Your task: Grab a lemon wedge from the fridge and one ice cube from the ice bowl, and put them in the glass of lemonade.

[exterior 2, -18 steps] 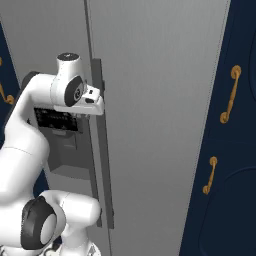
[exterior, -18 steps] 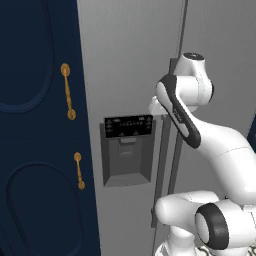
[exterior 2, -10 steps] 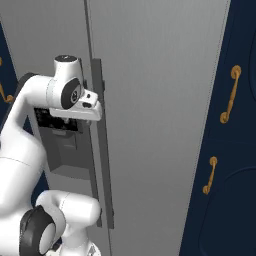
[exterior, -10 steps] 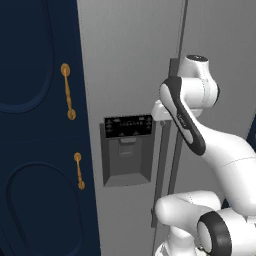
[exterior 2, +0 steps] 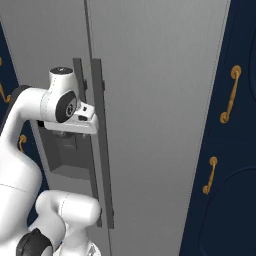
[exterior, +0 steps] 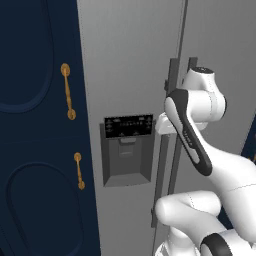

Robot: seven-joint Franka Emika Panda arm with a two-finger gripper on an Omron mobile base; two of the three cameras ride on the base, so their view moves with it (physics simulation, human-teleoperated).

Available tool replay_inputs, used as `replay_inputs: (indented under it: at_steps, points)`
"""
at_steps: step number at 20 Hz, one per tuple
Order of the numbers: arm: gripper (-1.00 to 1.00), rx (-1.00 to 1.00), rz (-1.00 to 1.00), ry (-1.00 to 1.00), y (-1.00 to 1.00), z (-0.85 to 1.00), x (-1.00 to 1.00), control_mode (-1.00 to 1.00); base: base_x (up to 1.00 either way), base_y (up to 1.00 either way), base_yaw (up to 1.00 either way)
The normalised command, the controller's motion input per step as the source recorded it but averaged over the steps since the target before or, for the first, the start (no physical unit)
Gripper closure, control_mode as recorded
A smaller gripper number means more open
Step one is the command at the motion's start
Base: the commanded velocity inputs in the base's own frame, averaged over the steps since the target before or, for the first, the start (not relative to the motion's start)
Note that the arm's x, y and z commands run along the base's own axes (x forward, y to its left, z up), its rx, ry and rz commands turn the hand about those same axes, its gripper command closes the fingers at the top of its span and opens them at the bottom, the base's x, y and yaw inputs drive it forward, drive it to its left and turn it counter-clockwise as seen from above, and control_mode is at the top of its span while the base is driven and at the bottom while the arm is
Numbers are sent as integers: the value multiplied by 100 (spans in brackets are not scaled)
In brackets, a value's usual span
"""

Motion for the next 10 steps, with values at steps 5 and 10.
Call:
replay_inputs:
  at_steps: [5,10]
  points:
    - [-100,0,0,0,0,0,0,100,-17,0,0]
    - [-100,0,0,0,0,0,0,100,-52,2,2]
